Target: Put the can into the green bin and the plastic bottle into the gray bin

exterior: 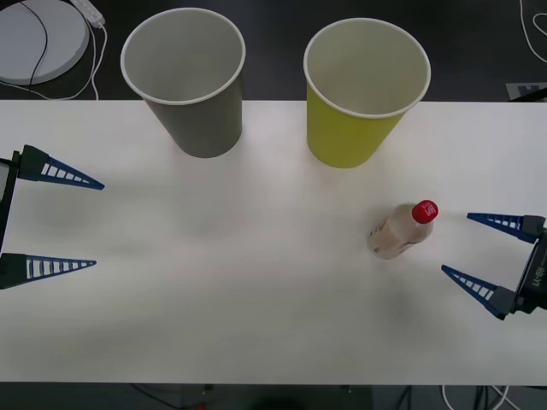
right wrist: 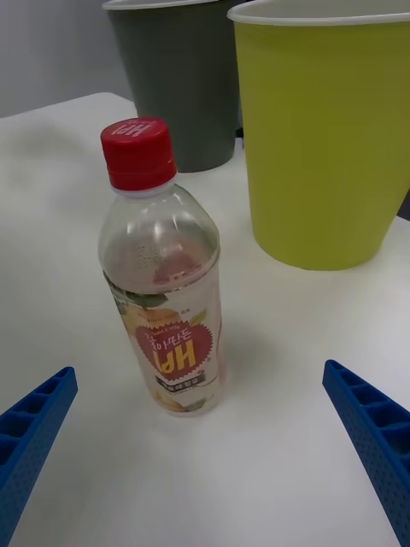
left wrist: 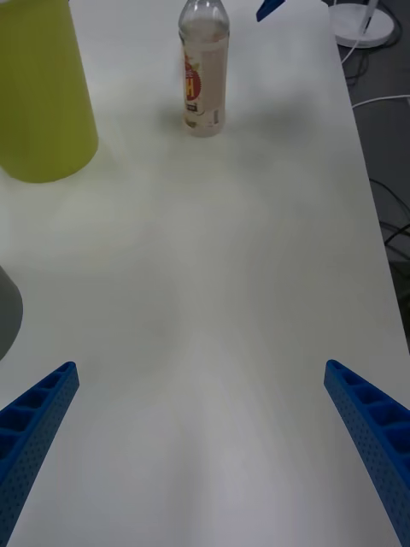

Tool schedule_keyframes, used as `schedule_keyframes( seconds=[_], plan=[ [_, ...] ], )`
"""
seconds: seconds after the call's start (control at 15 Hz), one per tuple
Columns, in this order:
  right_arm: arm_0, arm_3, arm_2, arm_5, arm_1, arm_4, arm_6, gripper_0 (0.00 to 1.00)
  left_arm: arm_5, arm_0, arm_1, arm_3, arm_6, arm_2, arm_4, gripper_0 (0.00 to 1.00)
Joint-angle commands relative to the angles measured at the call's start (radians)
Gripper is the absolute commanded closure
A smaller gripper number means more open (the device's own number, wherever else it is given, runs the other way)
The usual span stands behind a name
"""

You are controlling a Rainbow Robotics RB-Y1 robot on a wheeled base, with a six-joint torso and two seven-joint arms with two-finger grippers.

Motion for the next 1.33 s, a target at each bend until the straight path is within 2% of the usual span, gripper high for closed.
schedule_keyframes(
  seconds=[0.07, 1.33],
  plan=[
    [-0.028, 0.005, 0.023, 0.003, 0.017, 0.024, 0.014, 0.0, 0.0, 0.0, 0.0, 0.0, 0.0, 0.0, 0.0, 0.0],
    [-0.164, 0.004, 0.176, 0.121, 0.076, 0.05, 0.036, 0.0, 0.0, 0.0, 0.0, 0.0, 0.0, 0.0, 0.0, 0.0]
  ],
)
